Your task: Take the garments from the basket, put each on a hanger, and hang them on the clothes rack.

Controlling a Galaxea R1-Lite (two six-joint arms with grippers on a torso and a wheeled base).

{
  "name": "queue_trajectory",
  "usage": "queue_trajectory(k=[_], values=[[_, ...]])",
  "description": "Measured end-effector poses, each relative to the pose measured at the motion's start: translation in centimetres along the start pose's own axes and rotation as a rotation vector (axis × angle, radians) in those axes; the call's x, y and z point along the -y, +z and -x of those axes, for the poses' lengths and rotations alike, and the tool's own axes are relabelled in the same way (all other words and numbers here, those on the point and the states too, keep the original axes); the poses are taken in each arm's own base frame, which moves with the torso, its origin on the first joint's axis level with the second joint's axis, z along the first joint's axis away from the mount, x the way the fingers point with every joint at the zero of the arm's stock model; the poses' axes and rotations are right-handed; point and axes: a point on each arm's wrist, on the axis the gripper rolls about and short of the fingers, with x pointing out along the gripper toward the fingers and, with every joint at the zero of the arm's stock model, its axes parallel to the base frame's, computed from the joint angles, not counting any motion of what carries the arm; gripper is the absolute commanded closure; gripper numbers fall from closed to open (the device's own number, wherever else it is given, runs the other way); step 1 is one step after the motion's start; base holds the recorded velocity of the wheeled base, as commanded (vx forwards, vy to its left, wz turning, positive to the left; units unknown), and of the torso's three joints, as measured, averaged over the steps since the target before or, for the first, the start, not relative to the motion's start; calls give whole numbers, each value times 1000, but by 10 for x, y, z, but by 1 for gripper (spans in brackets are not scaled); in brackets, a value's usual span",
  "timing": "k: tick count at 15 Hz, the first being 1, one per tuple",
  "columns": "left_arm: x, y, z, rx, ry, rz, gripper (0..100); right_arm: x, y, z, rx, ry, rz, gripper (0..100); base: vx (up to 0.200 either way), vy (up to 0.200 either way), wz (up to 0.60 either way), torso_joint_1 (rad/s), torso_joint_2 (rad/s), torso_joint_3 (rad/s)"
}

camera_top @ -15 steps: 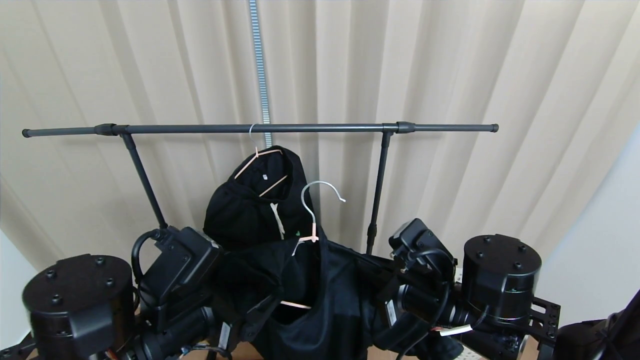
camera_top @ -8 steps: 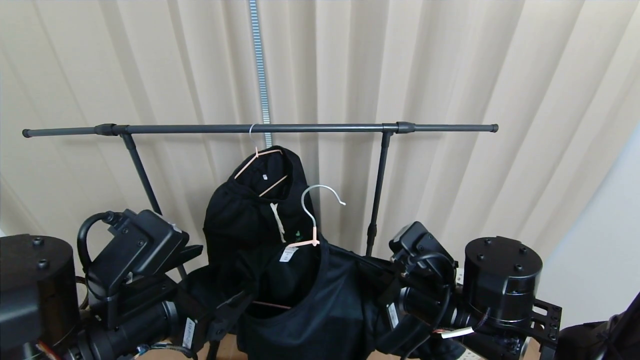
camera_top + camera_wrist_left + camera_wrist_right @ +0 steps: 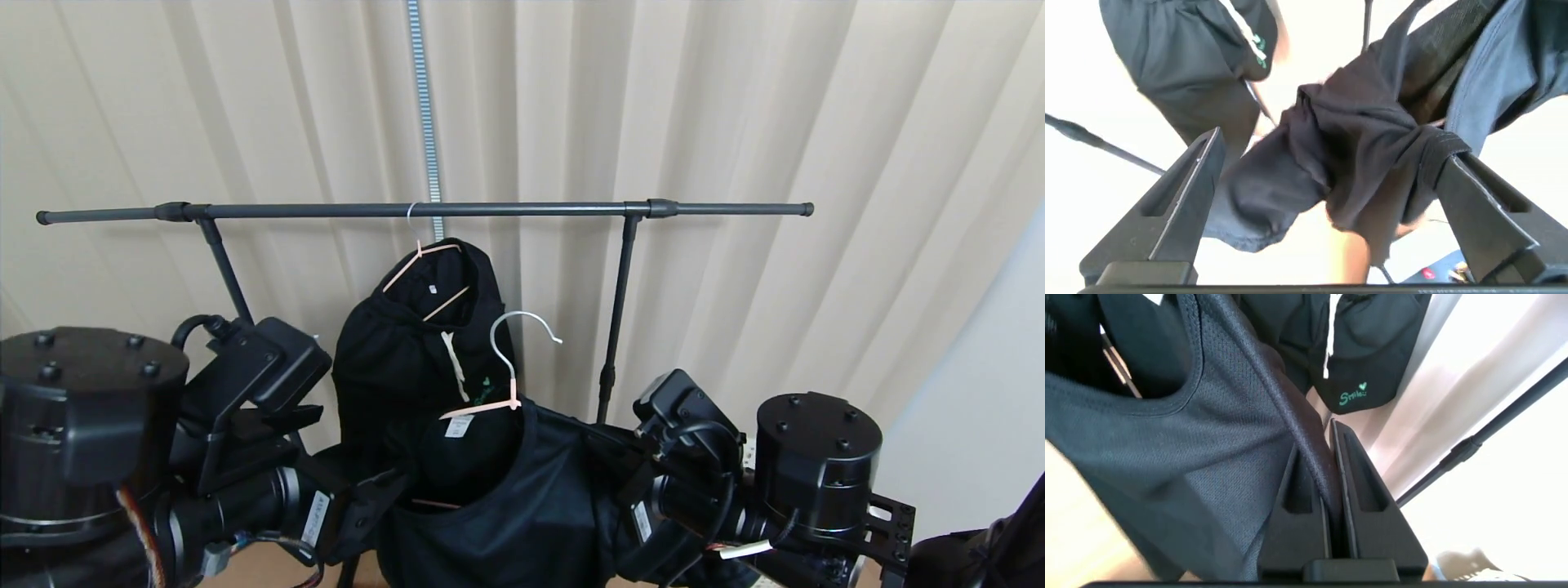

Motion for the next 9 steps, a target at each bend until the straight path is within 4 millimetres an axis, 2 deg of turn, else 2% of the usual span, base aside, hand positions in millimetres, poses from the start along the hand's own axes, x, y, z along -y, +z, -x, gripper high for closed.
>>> queue_trajectory(k=[2, 6, 9], values=[[-1, 16, 0, -78, -4, 21, 0, -1, -1, -2, -2, 4, -1, 100, 0, 0, 0, 0, 0, 0], [-5, 37, -10, -173, 17, 118, 0, -1, 6, 1, 44, 1, -3, 100, 0, 0, 0, 0, 0, 0], [-8, 62, -6, -229, 15, 228, 0, 0, 8, 3, 54, 0, -2, 100, 0, 0, 0, 0, 0, 0]])
